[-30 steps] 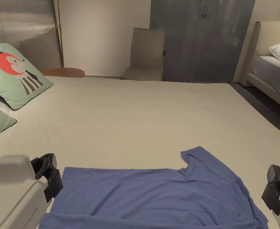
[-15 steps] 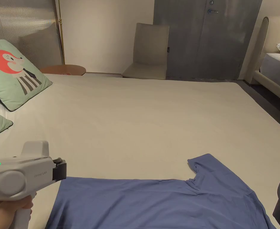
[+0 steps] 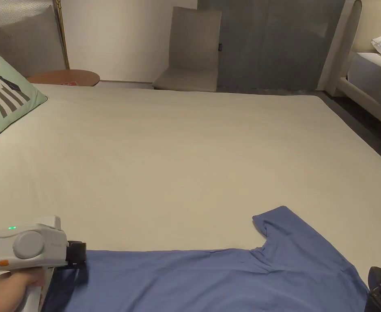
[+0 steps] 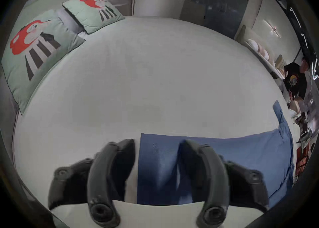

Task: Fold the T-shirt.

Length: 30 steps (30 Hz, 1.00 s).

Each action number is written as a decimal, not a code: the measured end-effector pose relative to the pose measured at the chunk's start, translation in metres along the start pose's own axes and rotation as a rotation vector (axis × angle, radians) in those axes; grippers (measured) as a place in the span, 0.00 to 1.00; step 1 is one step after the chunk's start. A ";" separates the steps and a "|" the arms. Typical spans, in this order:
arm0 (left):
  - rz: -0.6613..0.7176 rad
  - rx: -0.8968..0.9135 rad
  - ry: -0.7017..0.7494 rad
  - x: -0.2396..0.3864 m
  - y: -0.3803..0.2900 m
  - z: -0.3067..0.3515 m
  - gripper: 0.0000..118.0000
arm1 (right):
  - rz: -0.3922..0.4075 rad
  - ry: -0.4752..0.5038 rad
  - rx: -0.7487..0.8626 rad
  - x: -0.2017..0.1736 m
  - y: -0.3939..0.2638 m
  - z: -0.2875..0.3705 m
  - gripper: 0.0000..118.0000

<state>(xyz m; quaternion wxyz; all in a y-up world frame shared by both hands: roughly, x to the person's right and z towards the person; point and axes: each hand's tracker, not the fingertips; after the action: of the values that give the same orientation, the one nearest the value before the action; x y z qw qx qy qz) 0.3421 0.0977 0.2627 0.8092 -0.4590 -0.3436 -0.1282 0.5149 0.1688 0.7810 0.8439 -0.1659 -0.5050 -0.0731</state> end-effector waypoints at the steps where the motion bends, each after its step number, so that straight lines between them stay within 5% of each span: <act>1: -0.010 0.000 -0.001 0.002 -0.002 -0.001 0.42 | -0.003 -0.001 -0.008 0.001 -0.001 -0.002 0.01; 3: -0.045 -0.004 0.010 0.006 -0.005 -0.001 0.33 | -0.012 -0.001 -0.024 0.002 -0.002 -0.010 0.01; 6: -0.061 0.013 -0.002 0.009 -0.006 0.004 0.05 | -0.017 0.007 -0.054 0.007 -0.001 -0.023 0.05; 7: -0.060 0.016 -0.010 0.010 -0.007 0.006 0.04 | -0.017 0.010 -0.071 0.008 0.001 -0.030 0.19; 9: -0.062 0.021 -0.027 0.010 -0.004 0.006 0.03 | -0.031 0.036 -0.156 0.015 0.008 -0.049 0.78; 13: -0.097 0.056 -0.022 0.012 -0.007 0.015 0.03 | -0.047 0.050 -0.353 0.030 0.013 -0.104 0.99; 19: -0.097 0.074 -0.039 0.013 -0.010 0.024 0.03 | -0.036 0.016 -0.579 0.045 0.002 -0.183 0.91; 24: -0.101 0.077 -0.036 0.015 -0.010 0.028 0.03 | -0.057 0.022 -0.613 0.048 -0.001 -0.205 0.58; 25: -0.103 0.076 -0.036 0.014 -0.009 0.029 0.03 | -0.045 0.037 -0.613 0.047 -0.001 -0.203 0.45; 26: -0.103 0.077 -0.033 0.014 -0.009 0.030 0.03 | -0.037 0.055 -0.600 0.046 0.000 -0.200 0.19; 27: -0.103 0.078 -0.032 0.014 -0.008 0.030 0.03 | -0.025 0.070 -0.575 0.045 0.003 -0.195 0.04; 30: -0.092 0.082 -0.035 0.012 -0.006 0.034 0.03 | -0.012 0.116 -0.534 0.043 0.011 -0.179 0.04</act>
<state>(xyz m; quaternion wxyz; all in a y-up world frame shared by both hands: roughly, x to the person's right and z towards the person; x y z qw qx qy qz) 0.3325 0.1241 0.2865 0.8146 -0.4112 -0.3832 -0.1429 0.6867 0.1173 0.7383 0.7972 -0.3750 -0.4198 -0.2182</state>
